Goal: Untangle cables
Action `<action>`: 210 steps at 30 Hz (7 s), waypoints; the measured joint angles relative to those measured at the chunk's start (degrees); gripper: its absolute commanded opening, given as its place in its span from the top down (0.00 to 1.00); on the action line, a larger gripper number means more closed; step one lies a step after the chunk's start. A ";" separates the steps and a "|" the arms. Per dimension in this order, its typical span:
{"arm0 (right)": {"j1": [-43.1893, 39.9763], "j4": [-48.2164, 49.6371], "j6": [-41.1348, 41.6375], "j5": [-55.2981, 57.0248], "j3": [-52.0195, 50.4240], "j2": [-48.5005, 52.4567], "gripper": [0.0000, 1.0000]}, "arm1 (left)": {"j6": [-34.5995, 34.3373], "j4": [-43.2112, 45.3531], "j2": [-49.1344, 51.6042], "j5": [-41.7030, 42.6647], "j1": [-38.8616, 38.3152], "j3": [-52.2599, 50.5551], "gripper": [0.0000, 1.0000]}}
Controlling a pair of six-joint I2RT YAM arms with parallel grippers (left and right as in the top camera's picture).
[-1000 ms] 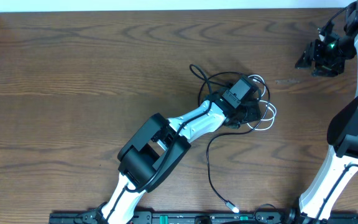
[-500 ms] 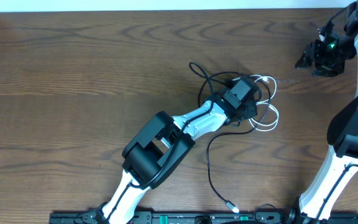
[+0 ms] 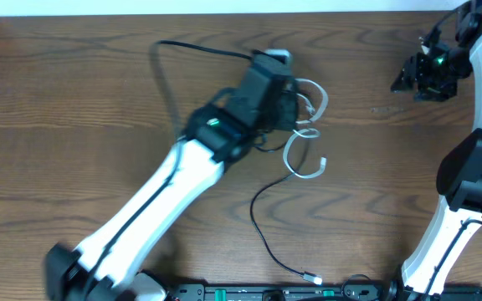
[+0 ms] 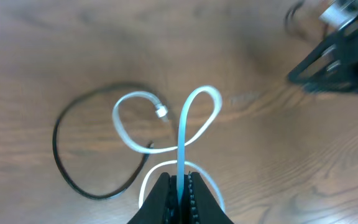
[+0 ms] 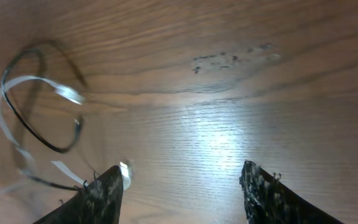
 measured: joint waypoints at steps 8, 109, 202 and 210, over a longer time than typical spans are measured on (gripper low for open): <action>2.82 -2.47 -9.25 -12.24 0.02 0.00 0.33 | 2.45 -0.39 -13.33 -0.17 6.84 0.00 0.92; -25.99 38.12 32.22 29.81 -28.39 -18.34 0.09 | 9.51 -16.17 5.92 9.01 13.75 16.96 0.92; -18.01 26.21 16.70 1.40 -19.43 -23.10 0.01 | 9.49 -15.30 5.92 11.63 16.13 16.26 0.06; 0.17 15.32 7.82 -0.94 -19.41 -30.21 0.01 | 10.62 -22.32 5.92 -1.66 16.13 16.22 0.03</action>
